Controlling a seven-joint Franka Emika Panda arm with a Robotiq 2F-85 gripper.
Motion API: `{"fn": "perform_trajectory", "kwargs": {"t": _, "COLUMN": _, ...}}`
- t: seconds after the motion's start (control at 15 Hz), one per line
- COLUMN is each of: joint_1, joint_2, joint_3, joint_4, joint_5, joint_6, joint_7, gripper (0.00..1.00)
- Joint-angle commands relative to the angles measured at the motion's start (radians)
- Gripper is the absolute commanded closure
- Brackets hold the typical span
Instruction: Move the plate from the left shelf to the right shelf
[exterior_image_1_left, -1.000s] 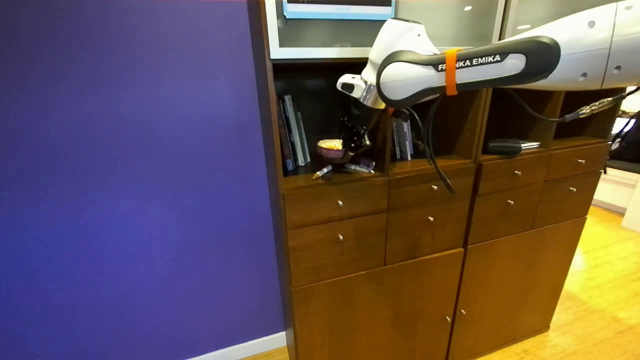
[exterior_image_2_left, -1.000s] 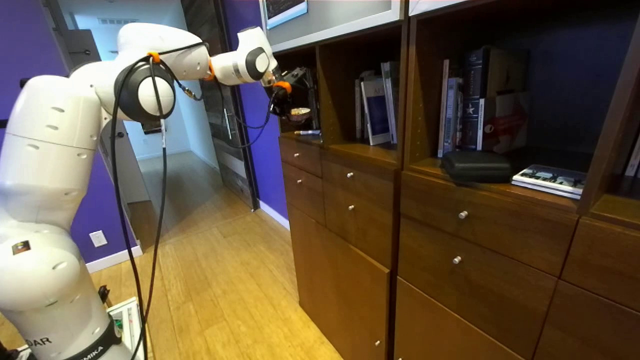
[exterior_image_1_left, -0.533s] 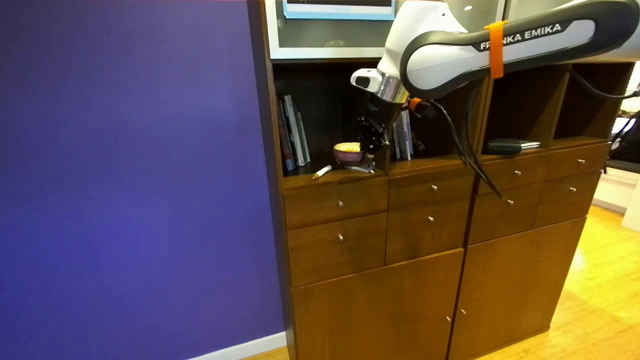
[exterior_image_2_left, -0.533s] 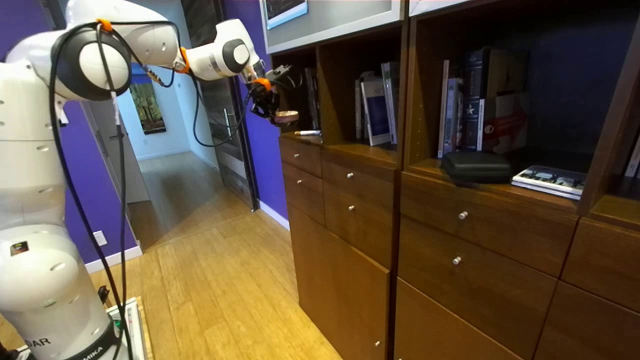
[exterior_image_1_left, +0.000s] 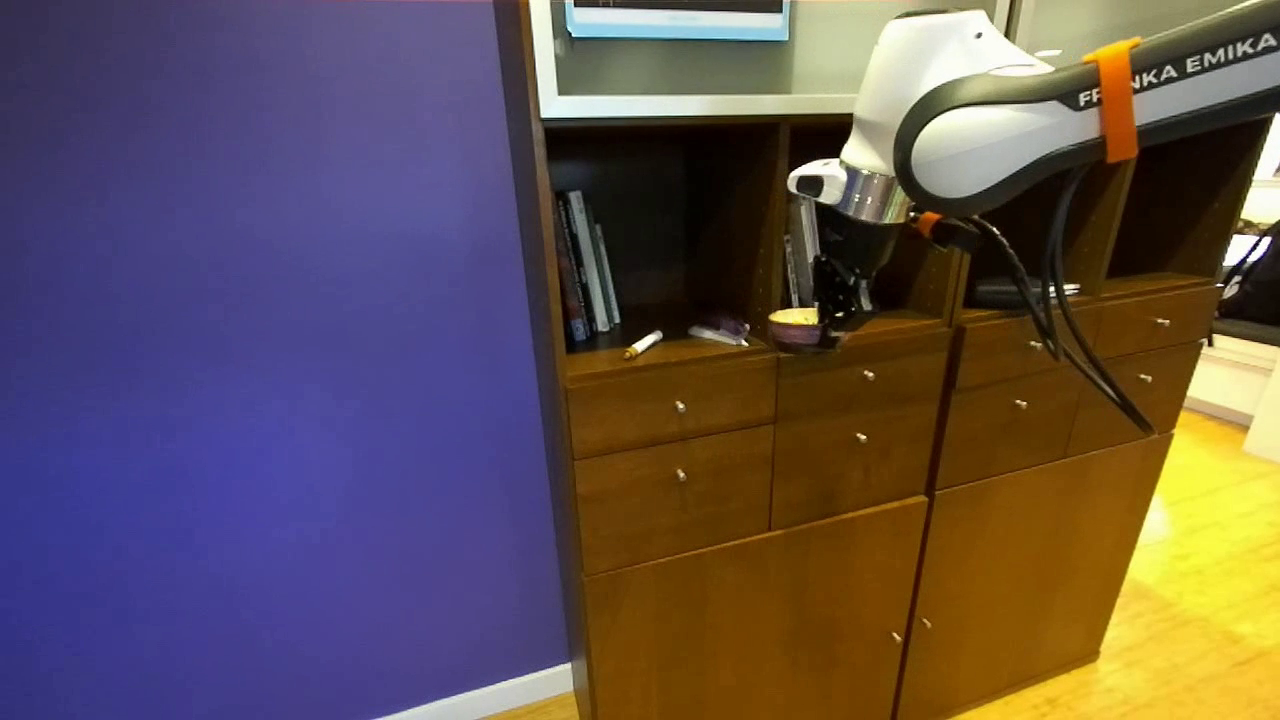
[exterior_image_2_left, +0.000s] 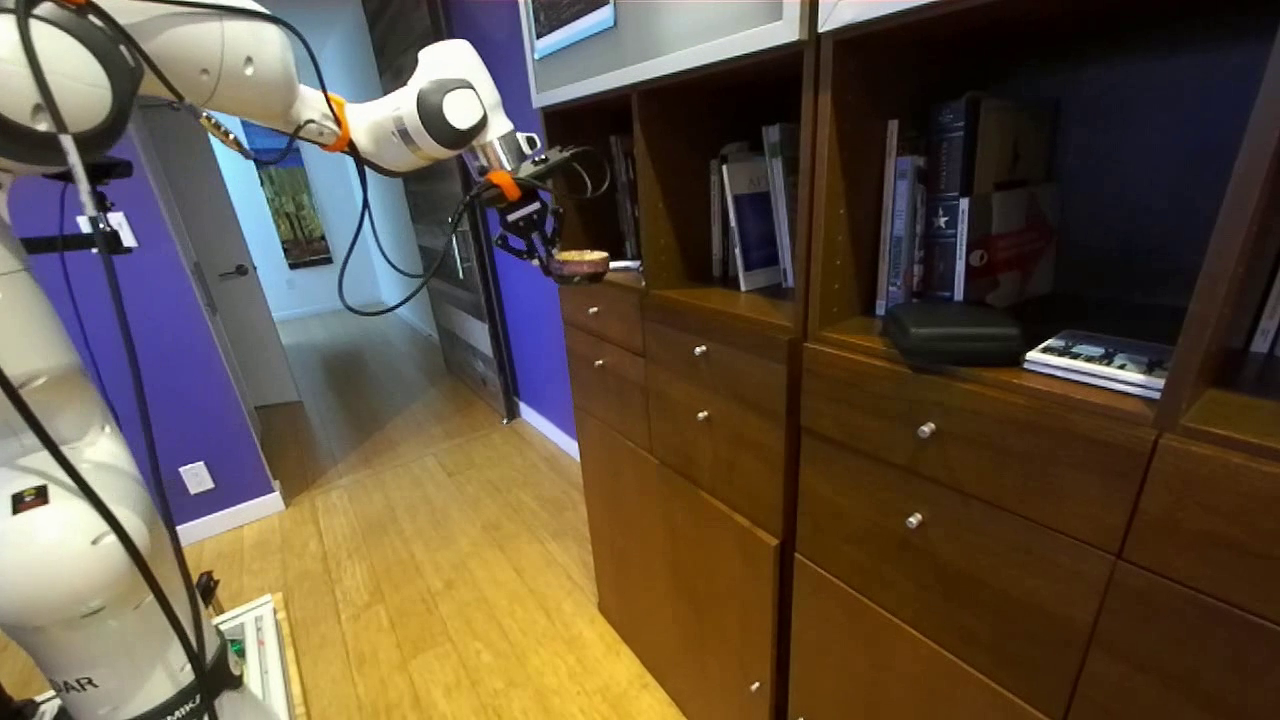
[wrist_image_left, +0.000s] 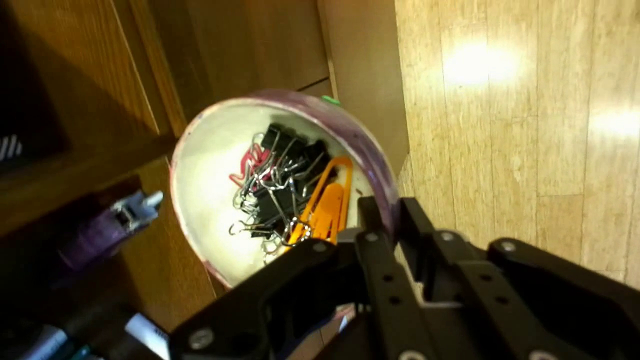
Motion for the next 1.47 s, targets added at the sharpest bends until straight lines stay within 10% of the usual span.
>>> {"fn": "perform_trajectory", "kwargs": {"t": 0.0, "joint_1": -0.03, "joint_2": -0.112, "joint_3": -0.046, "joint_4": -0.145, "joint_5": -0.042, "joint_6": 0.039, "joint_7": 0.091, "gripper": 0.96}}
{"fn": "perform_trajectory", "kwargs": {"t": 0.4, "joint_1": -0.065, "joint_2": -0.08, "joint_3": -0.102, "joint_4": -0.166, "joint_5": -0.084, "joint_6": 0.098, "joint_7": 0.089, "gripper": 0.85}}
{"fn": "perform_trajectory", "kwargs": {"t": 1.4, "joint_1": -0.131, "joint_2": 0.019, "joint_3": -0.171, "joint_4": -0.058, "joint_5": -0.117, "joint_6": 0.17, "joint_7": 0.099, "gripper": 0.96}}
